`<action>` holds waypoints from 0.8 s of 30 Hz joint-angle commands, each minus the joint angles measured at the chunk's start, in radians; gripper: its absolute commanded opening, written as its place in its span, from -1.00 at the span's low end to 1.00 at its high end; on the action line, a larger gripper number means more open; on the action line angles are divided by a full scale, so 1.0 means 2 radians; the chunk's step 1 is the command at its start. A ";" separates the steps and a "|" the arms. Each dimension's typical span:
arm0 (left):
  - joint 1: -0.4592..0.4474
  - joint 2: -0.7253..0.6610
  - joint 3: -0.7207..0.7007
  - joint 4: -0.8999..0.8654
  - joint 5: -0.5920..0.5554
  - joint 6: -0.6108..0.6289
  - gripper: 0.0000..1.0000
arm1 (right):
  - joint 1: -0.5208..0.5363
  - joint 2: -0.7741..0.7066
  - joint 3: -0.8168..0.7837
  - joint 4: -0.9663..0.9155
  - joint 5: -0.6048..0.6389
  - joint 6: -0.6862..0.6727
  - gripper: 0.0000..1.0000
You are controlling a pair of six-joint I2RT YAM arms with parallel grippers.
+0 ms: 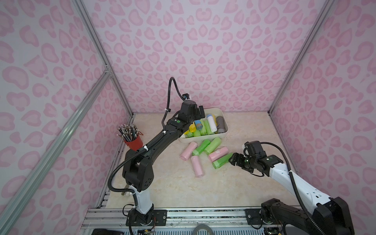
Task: Put the roll of trash bags into the storage box
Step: Place the roll of trash bags in the storage box, then pick up the roll of trash bags from the center of the board.
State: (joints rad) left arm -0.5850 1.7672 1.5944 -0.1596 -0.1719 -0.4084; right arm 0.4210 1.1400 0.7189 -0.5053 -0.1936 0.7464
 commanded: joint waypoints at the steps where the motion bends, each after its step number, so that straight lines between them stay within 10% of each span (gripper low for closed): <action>1: -0.006 -0.066 -0.079 0.071 -0.021 -0.014 0.99 | 0.017 0.020 0.000 0.039 0.011 0.034 0.80; 11: -0.036 -0.296 -0.356 0.115 -0.065 -0.079 0.99 | 0.046 0.100 -0.022 0.129 0.045 0.134 0.89; 24: -0.043 -0.399 -0.446 0.080 -0.071 -0.096 0.99 | 0.062 0.160 -0.019 0.179 0.074 0.183 0.63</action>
State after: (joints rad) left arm -0.6689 0.9798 0.7086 -0.0067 -0.2951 -0.5938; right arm 0.5423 1.4517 0.6827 -0.1665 -0.0666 1.0882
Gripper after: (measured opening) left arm 0.995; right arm 0.817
